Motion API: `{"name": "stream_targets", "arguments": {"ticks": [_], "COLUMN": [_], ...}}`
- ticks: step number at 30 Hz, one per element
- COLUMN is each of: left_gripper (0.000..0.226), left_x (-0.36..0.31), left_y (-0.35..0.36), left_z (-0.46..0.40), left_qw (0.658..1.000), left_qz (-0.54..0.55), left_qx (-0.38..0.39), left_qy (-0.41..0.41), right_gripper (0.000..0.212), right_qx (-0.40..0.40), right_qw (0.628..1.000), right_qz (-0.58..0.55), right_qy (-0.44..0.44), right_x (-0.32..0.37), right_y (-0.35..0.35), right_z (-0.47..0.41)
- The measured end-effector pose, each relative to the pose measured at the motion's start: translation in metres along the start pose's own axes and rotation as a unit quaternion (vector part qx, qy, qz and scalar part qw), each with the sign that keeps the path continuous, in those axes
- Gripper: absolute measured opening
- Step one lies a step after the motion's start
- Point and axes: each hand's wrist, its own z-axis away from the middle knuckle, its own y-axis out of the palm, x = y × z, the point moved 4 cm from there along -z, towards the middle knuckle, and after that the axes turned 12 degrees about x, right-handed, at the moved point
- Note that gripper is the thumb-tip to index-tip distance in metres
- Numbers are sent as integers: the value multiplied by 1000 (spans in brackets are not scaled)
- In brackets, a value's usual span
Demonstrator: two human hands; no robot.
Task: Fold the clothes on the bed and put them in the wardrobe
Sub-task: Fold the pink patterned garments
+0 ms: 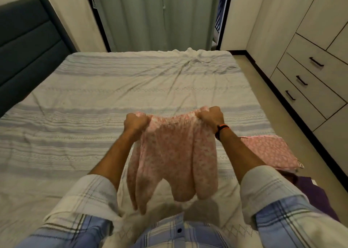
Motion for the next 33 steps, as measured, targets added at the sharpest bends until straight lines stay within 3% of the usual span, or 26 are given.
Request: {"name": "stream_targets", "arguments": {"ticks": [5, 9, 11, 14, 18, 22, 26, 29, 31, 33], "left_gripper": [35, 13, 12, 17, 13, 23, 35, 52, 58, 66], "left_x": [-16, -28, -33, -39, -43, -41, -37, -34, -31, -32], "left_y": [29, 51, 60, 69, 79, 84, 87, 86, 86, 83], "left_z": [13, 26, 31, 36, 37, 33, 34, 33, 31, 38], "left_qw": [999, 993, 988, 986, 980, 967, 946, 935, 926, 920], "left_qz": [-16, -39, -42, -37, -31, 18, 35, 13, 0, -1], "left_qx": [-18, 7, 19, 30, 95, 175, 269, 322, 354, 371], "left_qy": [42, 115, 145, 162, 171, 183, 175, 148, 131, 126], "right_gripper": [53, 26, 26, 42, 22, 24, 71, 83, 77, 46], "right_qx": [28, 57, 75, 86, 118, 181, 235, 242, 214, 176], "right_qw": [998, 995, 992, 992, 990, 979, 968, 963, 967, 974], "right_qz": [-2, -16, -19, -18, -3, 28, 21, 46, 51, 46], "right_qy": [-49, -76, -94, -91, -82, -85, -83, -108, -125, -137], "right_x": [11, 23, 28, 34, 39, 40, 44, 44, 40, 40], "right_y": [30, 49, 57, 64, 71, 76, 78, 77, 75, 73], "right_z": [1, 7, 8, 8, 8, 8, 16, 18, 18, 19]}}
